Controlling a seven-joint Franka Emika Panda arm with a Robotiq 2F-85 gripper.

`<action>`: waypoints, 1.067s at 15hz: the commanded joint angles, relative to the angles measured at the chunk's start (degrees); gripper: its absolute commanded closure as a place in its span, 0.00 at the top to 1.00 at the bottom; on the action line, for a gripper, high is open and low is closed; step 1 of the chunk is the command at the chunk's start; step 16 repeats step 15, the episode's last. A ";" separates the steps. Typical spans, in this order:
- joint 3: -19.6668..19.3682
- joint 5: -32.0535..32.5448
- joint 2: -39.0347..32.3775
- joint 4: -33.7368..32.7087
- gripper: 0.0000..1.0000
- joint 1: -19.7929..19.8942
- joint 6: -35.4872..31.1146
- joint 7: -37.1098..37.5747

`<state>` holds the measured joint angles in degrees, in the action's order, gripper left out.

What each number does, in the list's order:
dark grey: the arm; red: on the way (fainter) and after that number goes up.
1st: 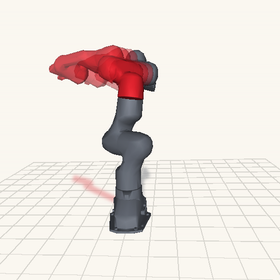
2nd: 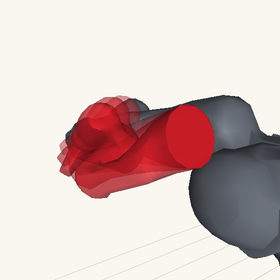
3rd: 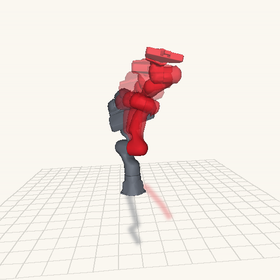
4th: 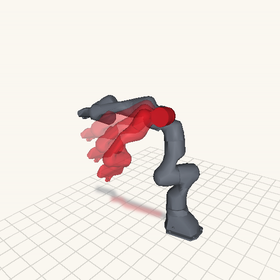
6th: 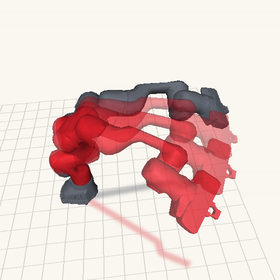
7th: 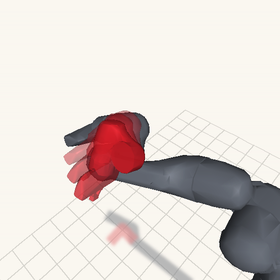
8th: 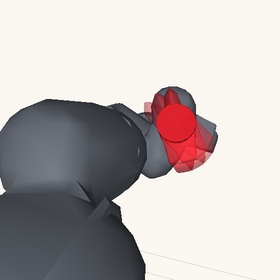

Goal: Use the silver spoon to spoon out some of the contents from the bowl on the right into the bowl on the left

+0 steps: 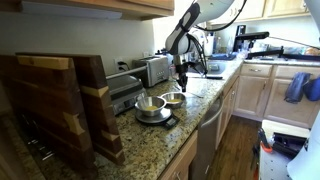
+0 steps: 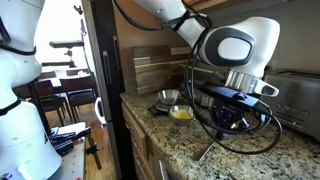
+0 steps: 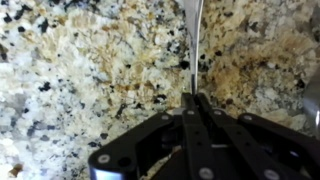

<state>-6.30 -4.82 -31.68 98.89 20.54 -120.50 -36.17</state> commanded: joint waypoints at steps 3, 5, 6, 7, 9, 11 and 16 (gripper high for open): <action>1.03 0.16 0.42 -0.95 0.33 0.70 3.97 -0.77; 0.91 0.57 2.83 0.79 0.36 0.24 4.02 -0.45; 0.89 0.73 3.83 1.38 0.42 0.06 3.93 -0.40; 1.02 0.60 5.03 2.03 0.47 -0.02 3.87 -0.65; 1.22 0.41 7.24 3.16 0.60 -0.23 3.53 -0.90; 1.29 0.21 9.24 4.19 0.73 -0.52 2.93 -0.80; 1.13 0.00 7.11 1.08 0.75 -0.72 2.76 -0.21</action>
